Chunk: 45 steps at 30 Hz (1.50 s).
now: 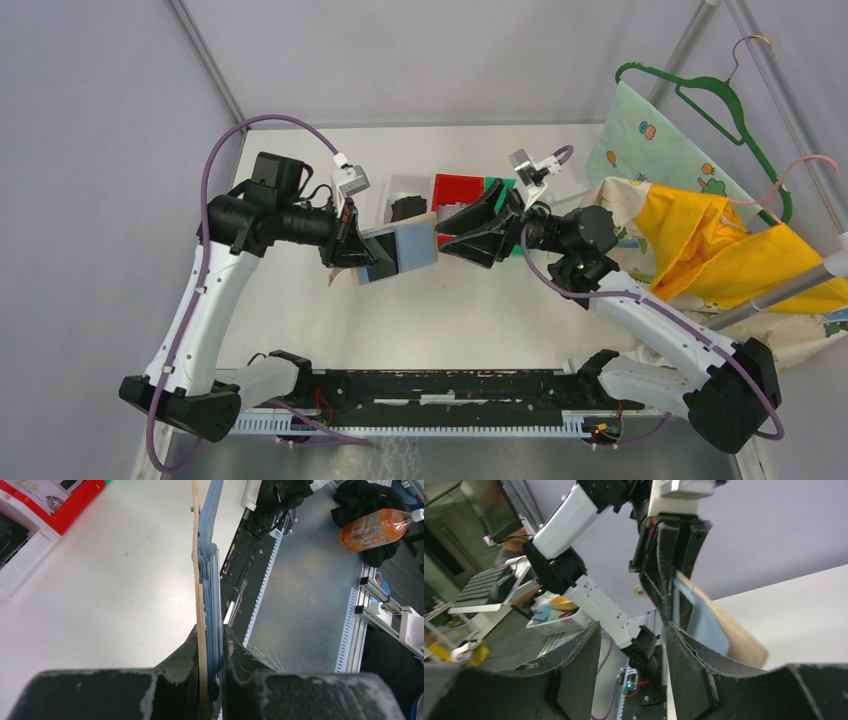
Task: Take the credit cards out of the card holder
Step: Remove the credit card from the card holder.
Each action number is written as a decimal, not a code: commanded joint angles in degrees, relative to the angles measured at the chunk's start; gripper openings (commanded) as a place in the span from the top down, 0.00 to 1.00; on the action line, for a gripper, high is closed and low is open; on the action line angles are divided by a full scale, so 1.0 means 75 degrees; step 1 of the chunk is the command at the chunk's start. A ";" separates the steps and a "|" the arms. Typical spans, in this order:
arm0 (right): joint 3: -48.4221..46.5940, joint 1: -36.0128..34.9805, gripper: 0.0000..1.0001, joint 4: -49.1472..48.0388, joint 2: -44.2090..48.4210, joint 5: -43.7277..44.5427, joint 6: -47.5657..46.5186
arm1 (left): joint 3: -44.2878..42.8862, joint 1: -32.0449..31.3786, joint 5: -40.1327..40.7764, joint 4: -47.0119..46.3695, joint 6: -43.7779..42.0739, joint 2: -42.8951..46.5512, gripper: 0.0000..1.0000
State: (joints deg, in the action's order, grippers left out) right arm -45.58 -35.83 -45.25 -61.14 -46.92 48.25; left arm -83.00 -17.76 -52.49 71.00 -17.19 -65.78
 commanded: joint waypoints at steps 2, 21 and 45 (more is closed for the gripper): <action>-0.0075 -0.0893 0.45 -0.0816 -0.0700 0.0109 0.0317 | -0.0348 -0.0020 -0.0218 -0.0145 0.0097 0.0122 0.98; 0.0030 -0.1337 0.58 -0.3541 -0.2648 0.0138 0.2037 | -0.0639 -0.0022 -0.0830 0.0799 -0.0324 -0.0330 0.98; 0.0128 -0.1151 0.59 -0.1802 -0.2058 0.0296 0.0831 | -0.0969 -0.0023 -0.1207 0.0951 -0.0186 -0.0363 0.98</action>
State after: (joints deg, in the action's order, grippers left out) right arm -44.12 -45.19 -60.62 -78.52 -44.97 57.71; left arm -87.64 -17.72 -57.25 77.93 -18.76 -69.23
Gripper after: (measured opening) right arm 0.415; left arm 0.184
